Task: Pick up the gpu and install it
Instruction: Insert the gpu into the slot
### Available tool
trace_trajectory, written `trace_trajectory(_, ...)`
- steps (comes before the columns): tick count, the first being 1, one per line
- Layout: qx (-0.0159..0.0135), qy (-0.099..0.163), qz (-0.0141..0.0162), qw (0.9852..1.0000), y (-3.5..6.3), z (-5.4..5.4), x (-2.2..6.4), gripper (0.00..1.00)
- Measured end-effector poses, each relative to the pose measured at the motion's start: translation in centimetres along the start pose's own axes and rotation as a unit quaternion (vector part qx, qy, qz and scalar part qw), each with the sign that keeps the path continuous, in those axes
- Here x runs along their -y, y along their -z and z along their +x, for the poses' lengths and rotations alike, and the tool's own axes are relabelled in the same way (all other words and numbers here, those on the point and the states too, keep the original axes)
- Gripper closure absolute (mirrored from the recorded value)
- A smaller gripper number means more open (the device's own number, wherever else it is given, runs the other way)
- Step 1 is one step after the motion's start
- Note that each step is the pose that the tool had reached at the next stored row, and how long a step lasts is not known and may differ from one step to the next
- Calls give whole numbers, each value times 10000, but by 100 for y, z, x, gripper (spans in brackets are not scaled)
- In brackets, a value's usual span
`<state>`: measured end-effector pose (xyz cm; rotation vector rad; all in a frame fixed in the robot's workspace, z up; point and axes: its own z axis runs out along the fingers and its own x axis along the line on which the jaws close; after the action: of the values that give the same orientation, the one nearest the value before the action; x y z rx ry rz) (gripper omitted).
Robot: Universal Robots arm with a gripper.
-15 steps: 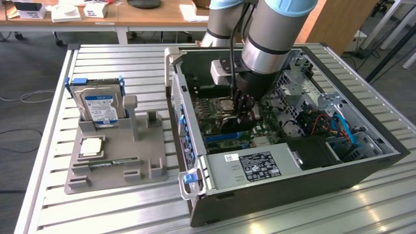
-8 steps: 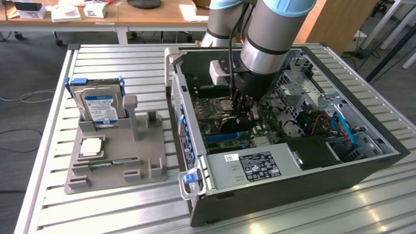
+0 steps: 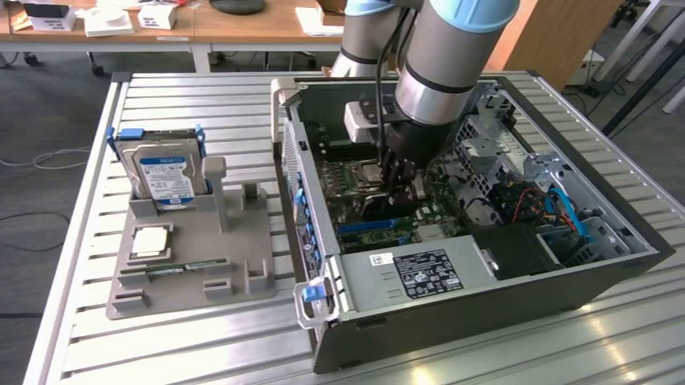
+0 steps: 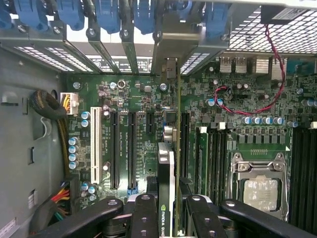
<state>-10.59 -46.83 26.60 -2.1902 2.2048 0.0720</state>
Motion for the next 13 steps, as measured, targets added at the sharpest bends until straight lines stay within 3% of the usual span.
trace_trajectory(13,-1,0,0,10000,-37,2,0,73)
